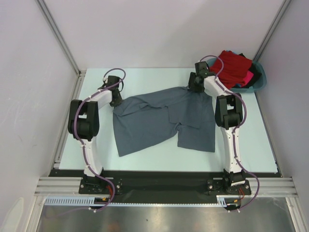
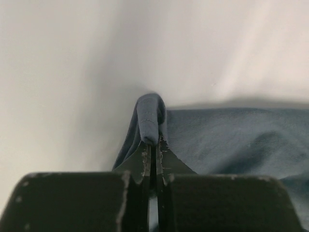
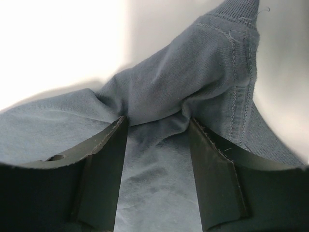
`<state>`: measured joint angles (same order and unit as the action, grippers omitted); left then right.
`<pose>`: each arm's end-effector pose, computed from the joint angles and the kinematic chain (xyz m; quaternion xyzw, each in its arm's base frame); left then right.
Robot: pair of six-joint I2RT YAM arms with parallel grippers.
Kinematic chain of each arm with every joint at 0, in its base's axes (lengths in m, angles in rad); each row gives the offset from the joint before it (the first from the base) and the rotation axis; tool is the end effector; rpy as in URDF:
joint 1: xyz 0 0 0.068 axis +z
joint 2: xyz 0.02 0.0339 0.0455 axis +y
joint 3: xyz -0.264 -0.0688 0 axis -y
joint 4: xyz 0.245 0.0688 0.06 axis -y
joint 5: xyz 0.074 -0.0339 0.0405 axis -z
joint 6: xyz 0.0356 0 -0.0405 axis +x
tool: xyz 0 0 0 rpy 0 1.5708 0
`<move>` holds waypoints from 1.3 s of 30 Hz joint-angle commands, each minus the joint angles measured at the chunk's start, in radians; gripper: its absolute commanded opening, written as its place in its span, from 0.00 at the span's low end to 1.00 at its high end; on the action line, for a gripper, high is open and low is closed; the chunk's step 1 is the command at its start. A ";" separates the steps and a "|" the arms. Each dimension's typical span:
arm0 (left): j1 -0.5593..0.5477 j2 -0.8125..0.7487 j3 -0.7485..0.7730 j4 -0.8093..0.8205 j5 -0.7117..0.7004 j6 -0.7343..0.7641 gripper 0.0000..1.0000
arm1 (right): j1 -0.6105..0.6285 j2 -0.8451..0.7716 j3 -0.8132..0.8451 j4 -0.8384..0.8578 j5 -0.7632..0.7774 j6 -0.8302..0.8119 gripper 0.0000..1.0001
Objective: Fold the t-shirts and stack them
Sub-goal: Fold the tshirt
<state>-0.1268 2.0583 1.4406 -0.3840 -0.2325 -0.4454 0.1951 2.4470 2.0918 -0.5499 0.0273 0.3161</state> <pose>0.4342 -0.0471 0.1622 -0.1834 0.9361 0.0281 0.2989 0.5310 0.1039 0.1673 0.0616 0.9430 0.0701 0.3194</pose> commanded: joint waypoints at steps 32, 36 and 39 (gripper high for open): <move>0.135 -0.193 -0.077 -0.015 0.188 -0.003 0.54 | -0.013 0.033 0.070 -0.091 0.016 -0.009 0.55; 0.066 -0.219 -0.118 0.000 0.197 -0.007 0.46 | -0.013 0.033 0.066 -0.091 0.014 -0.009 0.55; 0.036 -0.230 -0.129 -0.016 0.165 0.002 0.43 | -0.014 0.033 0.066 -0.087 0.008 -0.011 0.55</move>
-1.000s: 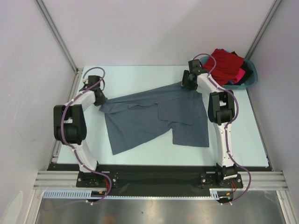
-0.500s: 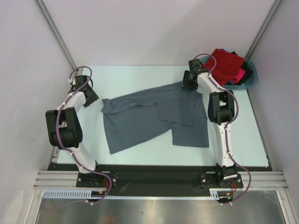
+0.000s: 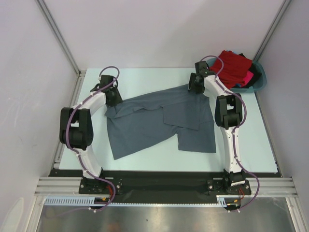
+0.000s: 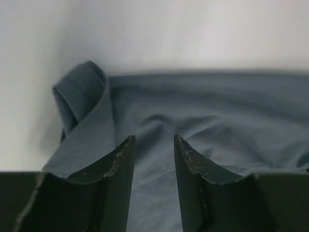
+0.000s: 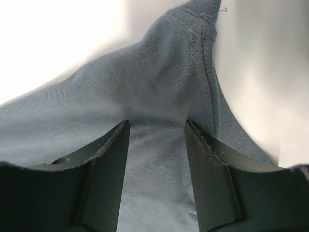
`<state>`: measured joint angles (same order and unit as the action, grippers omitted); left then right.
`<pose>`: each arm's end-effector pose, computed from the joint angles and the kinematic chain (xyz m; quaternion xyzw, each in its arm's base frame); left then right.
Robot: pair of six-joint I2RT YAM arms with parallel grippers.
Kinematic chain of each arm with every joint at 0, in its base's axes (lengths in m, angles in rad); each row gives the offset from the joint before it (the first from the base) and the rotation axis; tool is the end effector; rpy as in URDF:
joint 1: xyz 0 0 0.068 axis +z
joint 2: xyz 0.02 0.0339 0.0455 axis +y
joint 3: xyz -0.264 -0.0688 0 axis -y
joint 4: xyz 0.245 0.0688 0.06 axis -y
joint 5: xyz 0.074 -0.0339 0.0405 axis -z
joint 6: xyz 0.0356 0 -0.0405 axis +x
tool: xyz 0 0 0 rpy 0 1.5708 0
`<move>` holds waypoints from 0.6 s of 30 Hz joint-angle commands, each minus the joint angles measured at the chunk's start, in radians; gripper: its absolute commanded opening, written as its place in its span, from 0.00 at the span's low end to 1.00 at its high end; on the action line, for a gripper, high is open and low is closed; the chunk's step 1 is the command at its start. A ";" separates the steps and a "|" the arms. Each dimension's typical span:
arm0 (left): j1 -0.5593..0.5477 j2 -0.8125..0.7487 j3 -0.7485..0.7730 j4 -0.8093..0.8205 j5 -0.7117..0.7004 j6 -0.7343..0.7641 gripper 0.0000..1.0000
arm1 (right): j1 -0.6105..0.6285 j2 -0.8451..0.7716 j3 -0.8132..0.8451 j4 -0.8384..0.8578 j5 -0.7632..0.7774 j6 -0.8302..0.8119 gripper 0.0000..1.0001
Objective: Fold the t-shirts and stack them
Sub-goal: Fold the tshirt
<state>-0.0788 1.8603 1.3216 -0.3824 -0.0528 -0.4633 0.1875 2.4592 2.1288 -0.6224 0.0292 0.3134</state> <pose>0.4016 -0.0298 0.2051 -0.1893 0.9283 -0.0613 0.3141 0.5303 0.0996 0.1679 0.0644 0.9504 0.0619 0.2980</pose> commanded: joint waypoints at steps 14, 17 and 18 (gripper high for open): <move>-0.022 0.059 0.108 -0.150 -0.324 0.091 0.43 | -0.011 0.024 0.019 -0.010 -0.017 -0.005 0.55; -0.027 0.080 0.128 -0.164 -0.358 0.107 0.43 | -0.014 0.026 0.019 -0.010 -0.020 -0.007 0.55; -0.029 0.091 0.133 -0.167 -0.369 0.115 0.43 | -0.016 0.026 0.017 -0.010 -0.018 -0.005 0.56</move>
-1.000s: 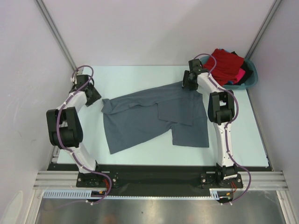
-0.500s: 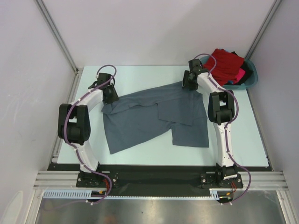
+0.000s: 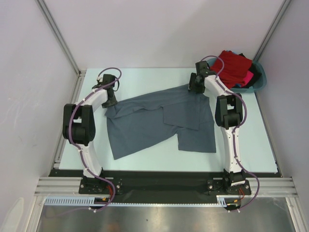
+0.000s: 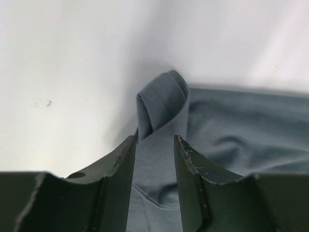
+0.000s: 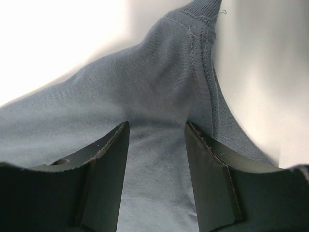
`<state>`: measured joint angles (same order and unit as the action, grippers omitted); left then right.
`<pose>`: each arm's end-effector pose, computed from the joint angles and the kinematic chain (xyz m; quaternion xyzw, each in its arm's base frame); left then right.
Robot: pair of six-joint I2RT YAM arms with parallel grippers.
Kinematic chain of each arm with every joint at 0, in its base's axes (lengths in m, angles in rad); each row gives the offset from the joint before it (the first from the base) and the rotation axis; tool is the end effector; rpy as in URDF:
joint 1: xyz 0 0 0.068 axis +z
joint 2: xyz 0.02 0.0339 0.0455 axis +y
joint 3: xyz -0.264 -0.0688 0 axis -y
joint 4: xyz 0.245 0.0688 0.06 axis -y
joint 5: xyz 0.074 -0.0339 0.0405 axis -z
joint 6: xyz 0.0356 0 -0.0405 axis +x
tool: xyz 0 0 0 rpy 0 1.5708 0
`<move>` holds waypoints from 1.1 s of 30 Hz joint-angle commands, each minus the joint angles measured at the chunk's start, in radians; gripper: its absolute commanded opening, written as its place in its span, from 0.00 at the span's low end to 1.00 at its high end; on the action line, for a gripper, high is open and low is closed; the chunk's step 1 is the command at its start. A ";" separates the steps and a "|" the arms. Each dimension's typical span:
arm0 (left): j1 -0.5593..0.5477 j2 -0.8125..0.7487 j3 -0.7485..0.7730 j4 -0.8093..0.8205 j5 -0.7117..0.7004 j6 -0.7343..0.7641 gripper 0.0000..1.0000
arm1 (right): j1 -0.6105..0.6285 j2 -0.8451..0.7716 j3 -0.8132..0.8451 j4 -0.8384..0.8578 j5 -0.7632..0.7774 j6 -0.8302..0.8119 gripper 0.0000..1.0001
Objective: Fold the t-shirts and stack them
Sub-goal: Fold the tshirt
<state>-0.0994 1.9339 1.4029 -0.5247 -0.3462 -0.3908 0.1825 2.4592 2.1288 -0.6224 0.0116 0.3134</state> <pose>0.4075 -0.0285 0.1944 -0.1817 0.9361 0.1007 0.2838 0.5307 0.0975 0.1679 0.0641 0.9505 0.0693 0.2962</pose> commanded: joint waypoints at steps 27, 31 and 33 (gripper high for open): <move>-0.010 0.074 0.077 -0.026 -0.002 0.066 0.00 | -0.017 0.027 0.014 -0.008 -0.001 -0.004 0.56; -0.011 0.056 0.077 -0.024 0.019 0.066 0.00 | -0.018 0.029 0.013 -0.008 -0.001 -0.004 0.56; -0.010 0.027 0.074 -0.026 0.023 0.063 0.00 | -0.018 0.029 0.011 -0.005 -0.002 -0.002 0.56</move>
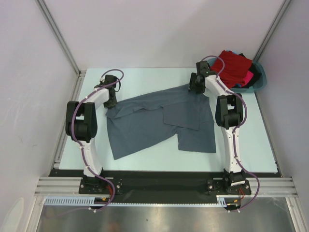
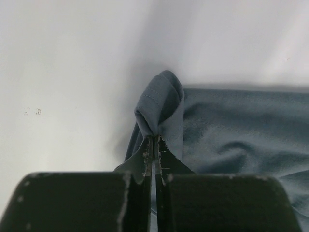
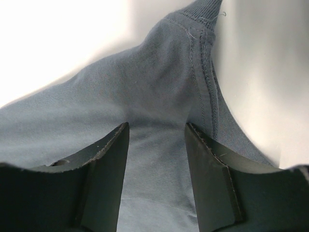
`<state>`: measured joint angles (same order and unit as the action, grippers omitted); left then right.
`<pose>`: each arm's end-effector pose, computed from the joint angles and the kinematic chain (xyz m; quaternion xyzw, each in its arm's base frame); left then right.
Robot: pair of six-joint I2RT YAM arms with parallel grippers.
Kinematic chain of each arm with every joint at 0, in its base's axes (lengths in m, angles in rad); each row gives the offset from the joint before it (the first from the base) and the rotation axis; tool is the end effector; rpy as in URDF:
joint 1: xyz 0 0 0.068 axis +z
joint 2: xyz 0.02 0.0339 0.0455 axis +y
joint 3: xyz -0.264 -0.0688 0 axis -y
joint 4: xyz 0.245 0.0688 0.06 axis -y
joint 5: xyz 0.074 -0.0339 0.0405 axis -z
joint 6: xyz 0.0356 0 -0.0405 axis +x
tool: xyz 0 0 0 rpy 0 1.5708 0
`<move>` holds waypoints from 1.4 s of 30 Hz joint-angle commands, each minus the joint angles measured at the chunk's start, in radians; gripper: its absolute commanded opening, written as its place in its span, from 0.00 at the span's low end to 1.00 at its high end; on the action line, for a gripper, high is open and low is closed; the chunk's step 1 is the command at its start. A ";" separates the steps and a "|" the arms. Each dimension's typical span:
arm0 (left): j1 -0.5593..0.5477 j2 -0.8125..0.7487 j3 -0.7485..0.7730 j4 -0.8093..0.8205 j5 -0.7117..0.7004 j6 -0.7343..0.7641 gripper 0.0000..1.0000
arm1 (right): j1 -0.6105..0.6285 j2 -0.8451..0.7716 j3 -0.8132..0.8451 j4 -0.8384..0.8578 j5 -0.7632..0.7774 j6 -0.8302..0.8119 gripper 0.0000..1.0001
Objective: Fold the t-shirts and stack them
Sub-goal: Fold the tshirt
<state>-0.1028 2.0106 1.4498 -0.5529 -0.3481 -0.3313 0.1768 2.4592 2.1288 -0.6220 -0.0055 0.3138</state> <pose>0.4182 -0.0309 0.1764 -0.1483 0.9486 0.1167 0.2542 0.5312 0.0951 0.1680 0.0644 0.9504 0.0764 0.2945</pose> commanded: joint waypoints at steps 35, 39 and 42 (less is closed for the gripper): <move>0.256 -0.431 -0.207 0.065 0.014 -0.132 0.01 | -0.014 0.072 0.034 -0.019 0.001 -0.001 0.55; 0.276 -0.432 -0.209 0.065 0.000 -0.130 0.01 | -0.016 0.070 0.034 -0.018 0.001 -0.001 0.55; 0.288 -0.395 -0.200 0.064 0.096 -0.124 0.10 | -0.016 0.070 0.033 -0.015 -0.005 0.001 0.55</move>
<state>0.1474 1.6287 1.2324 -0.4908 -0.2642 -0.4622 0.1745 2.4763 2.1513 -0.6243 -0.0277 0.3187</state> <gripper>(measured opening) 0.086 0.550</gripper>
